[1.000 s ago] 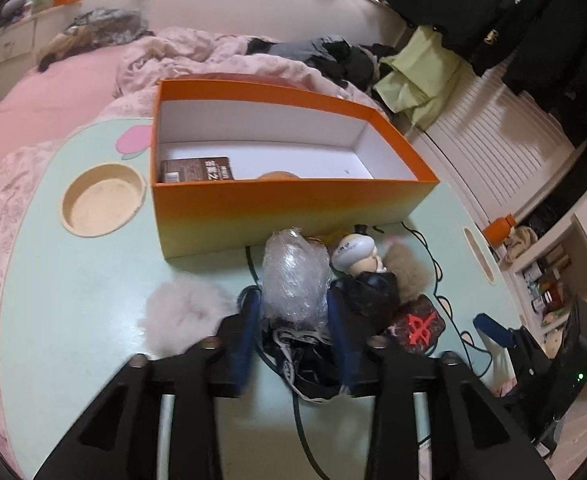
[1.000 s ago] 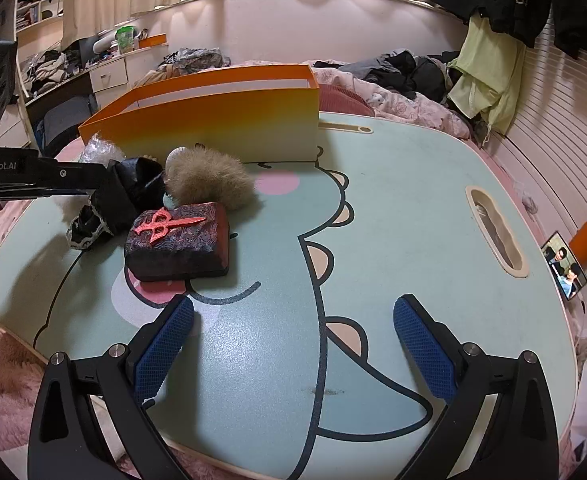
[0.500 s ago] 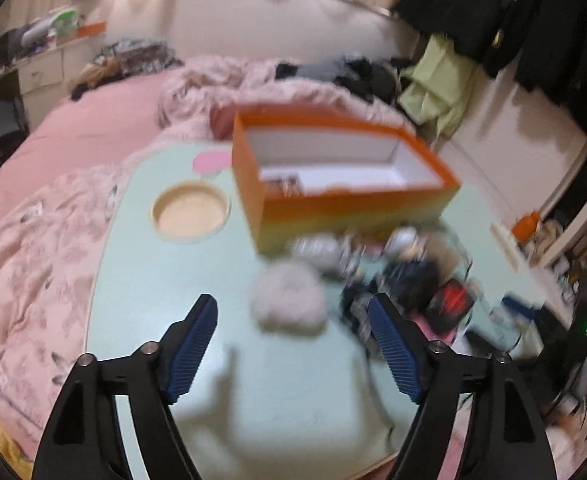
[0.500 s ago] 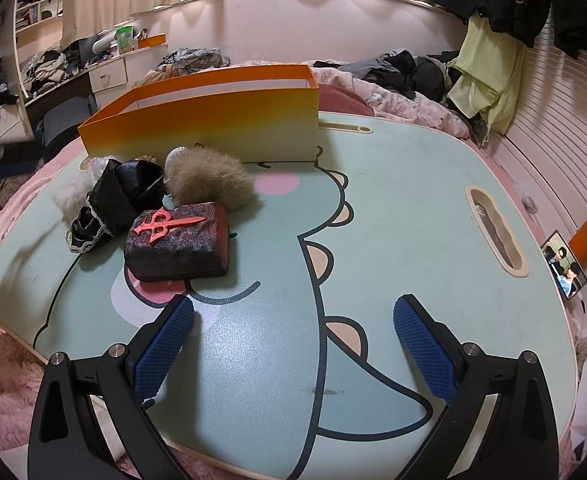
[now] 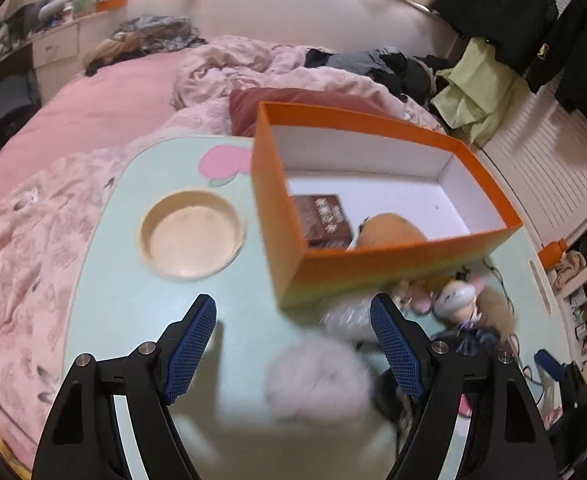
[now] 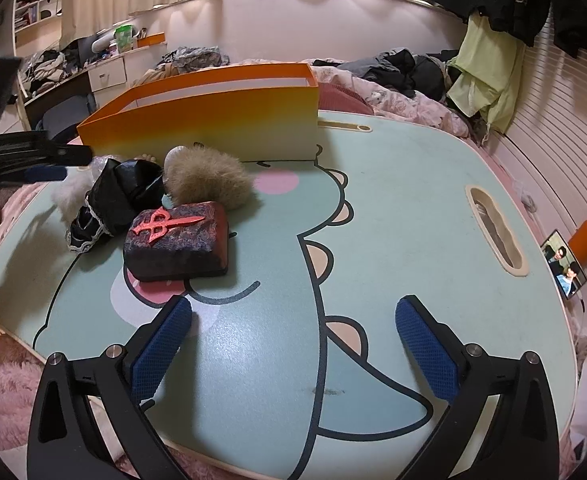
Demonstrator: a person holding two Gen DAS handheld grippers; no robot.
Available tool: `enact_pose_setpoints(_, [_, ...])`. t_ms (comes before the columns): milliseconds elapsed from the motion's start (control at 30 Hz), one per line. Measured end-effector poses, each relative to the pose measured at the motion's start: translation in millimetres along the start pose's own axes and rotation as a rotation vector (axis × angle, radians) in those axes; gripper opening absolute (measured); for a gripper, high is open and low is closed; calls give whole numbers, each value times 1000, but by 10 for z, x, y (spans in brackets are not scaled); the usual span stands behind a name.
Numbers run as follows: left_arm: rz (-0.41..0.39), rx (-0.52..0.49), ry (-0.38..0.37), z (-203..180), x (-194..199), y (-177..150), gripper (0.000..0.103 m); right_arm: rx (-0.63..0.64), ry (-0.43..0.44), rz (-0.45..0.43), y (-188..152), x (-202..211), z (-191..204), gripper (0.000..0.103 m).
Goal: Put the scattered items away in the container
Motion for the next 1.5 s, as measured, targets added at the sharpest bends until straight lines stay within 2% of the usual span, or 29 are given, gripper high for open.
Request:
enact_pose_setpoints(167, [-42,-17,86,-32,35,92,79,2,1,1,0,-4,-4,102])
enact_pose_setpoints(233, [-52,-16,78,-7,103,87,79,3,1,1,-1,-6,-1,102])
enact_pose_setpoints(333, [-59,-19,25,12,239,-5,79,3,1,2,0,-9,-5,102])
enact_pose_setpoints(467, [-69,-72,9,-38,423,-282,79,5,2,2,0,-11,-4,102])
enact_pose_setpoints(600, [-77,-103,70,-77,449,-709,88,6,2,3,2,-14,-3,102])
enact_pose_setpoints(700, [-67,-97,111,-61,348,-986,88,7,2,4,2,-16,-7,102])
enact_pose_setpoints(767, [-64,-89,110,-51,281,-1082,88,8,3,4,2,-18,-6,102])
enact_pose_setpoints(900, [-74,-109,158,-159,177,-1093,89,10,2,5,2,-20,-4,102])
enact_pose_setpoints(1033, [-109,-102,187,-237,113,-1108,103,19,9,17,1,-4,-9,102])
enact_pose_setpoints(1100, [-130,-108,185,-255,105,-1128,103,19,22,13,42,44,-10,102])
enact_pose_setpoints(1200, [-136,-114,178,-262,105,-1127,103,-37,16,-63,233,271,19,102])
enact_pose_setpoints(1267, [-139,-114,181,-267,102,-1128,103,-45,56,-120,420,447,112,102])
enact_pose_setpoints(1333, [-140,-113,179,-268,100,-1128,103,-3,117,-139,672,561,297,102])
enact_pose_setpoints(1433, [-140,-114,181,-272,102,-1126,103,53,274,-63,1151,515,606,102])
enact_pose_setpoints(1500, [-141,-116,178,-262,100,-1120,103,65,372,44,1446,326,768,94])
Point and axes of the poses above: each gripper's, at about its wrist camera, not at the fingertips, and x roughly against the way its jaws point, z to its left, y to its top, the point moved 2 cm from there along -x, roughly the way its jaws point, and after that the axes turned 14 degrees about z, right-handed, at the moved point
